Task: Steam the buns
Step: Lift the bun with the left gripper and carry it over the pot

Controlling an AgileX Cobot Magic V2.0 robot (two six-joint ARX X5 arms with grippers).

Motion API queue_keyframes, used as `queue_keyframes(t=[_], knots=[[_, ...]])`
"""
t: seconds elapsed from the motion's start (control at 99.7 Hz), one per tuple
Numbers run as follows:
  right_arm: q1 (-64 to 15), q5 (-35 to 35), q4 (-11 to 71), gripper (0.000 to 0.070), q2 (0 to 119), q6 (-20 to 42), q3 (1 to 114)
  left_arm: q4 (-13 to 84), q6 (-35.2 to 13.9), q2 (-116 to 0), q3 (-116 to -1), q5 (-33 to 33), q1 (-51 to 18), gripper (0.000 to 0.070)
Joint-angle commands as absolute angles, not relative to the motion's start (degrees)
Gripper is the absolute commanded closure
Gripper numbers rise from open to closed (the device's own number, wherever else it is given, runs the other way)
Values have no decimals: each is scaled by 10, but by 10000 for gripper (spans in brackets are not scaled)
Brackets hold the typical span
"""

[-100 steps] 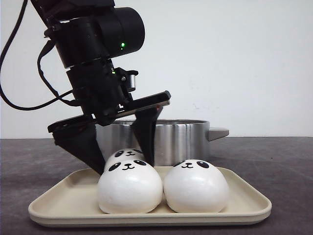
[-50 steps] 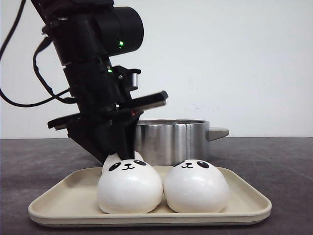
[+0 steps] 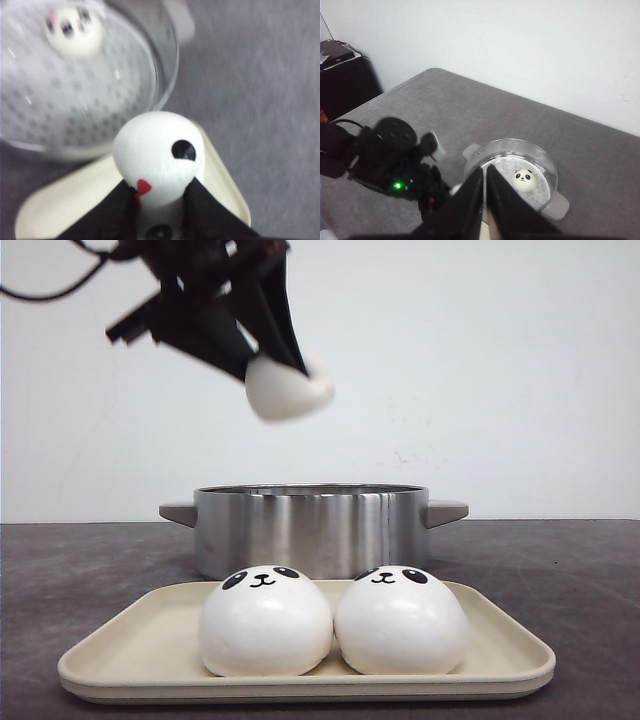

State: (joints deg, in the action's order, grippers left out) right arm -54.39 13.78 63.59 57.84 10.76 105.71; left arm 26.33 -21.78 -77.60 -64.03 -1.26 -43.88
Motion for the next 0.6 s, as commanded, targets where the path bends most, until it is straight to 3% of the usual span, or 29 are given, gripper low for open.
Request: queue_keyframes(t=[0.0, 0.351, 0.592], knots=[[-551, 140, 626, 699, 583, 111, 1069, 252, -207, -785, -671, -4, -425, 700], [-551, 140, 628, 699, 591, 111, 1069, 237, -117, -906, -801, 32, -330, 699], [-551, 140, 631, 699, 591, 111, 1069, 223, -107, -1019, -836, 41, -302, 699]])
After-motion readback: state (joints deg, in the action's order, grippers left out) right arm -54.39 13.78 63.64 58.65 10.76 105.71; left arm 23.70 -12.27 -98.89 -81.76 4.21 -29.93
